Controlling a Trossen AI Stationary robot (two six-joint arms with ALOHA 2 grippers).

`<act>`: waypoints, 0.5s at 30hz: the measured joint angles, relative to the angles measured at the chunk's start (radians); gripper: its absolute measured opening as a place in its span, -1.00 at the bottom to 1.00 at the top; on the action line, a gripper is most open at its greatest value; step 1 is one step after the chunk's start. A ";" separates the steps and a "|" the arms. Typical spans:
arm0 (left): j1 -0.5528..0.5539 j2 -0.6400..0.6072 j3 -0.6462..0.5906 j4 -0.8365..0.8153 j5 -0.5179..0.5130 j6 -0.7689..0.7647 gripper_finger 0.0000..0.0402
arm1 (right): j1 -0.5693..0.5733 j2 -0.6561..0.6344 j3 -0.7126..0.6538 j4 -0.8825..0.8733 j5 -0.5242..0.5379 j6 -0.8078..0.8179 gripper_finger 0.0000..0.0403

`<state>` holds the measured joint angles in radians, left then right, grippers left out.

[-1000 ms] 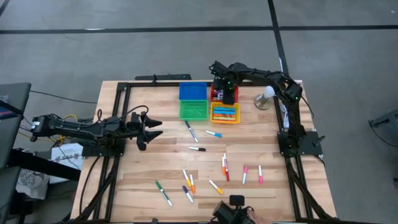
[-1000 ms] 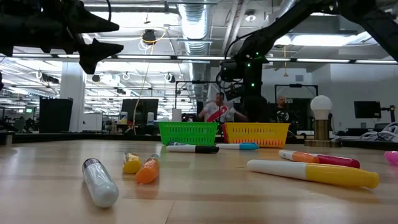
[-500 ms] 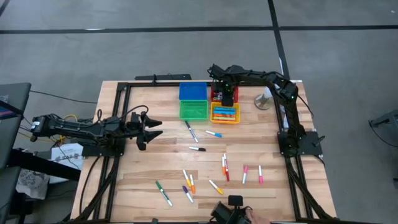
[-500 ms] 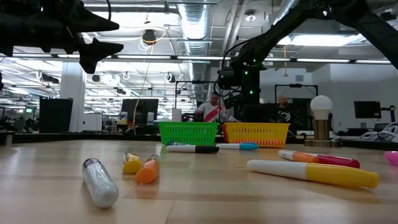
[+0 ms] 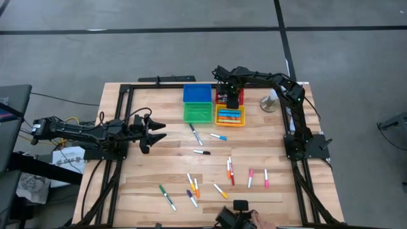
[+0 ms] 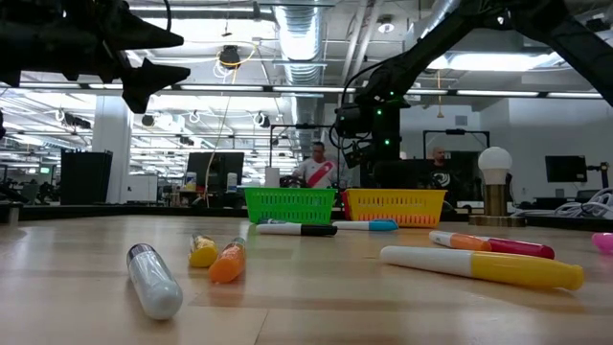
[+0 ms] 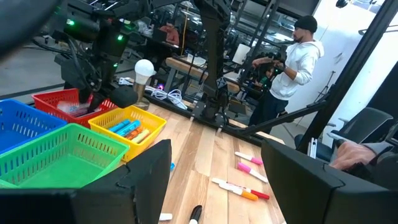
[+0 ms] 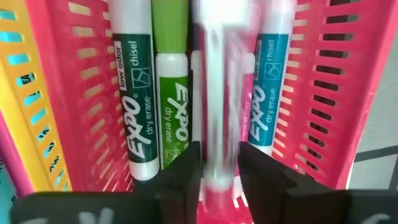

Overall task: Pick & Place Markers
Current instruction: Put the large red marker pen into the red bin, then put the right small pink highlighter pen into the blue bin

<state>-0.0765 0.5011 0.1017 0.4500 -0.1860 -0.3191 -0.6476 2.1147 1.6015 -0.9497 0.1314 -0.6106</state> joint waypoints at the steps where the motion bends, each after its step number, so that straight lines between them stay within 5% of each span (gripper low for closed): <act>1: 0.000 0.000 0.000 0.000 0.000 0.000 0.24 | 0.000 0.000 0.000 0.000 0.000 0.000 -0.46; 15: 0.000 0.000 0.000 0.000 0.000 0.000 0.24 | 0.013 -0.005 0.135 -0.119 0.054 0.009 -0.27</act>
<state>-0.0765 0.5011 0.1017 0.4496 -0.1859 -0.3188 -0.6350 2.1094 1.7366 -1.0682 0.1855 -0.6012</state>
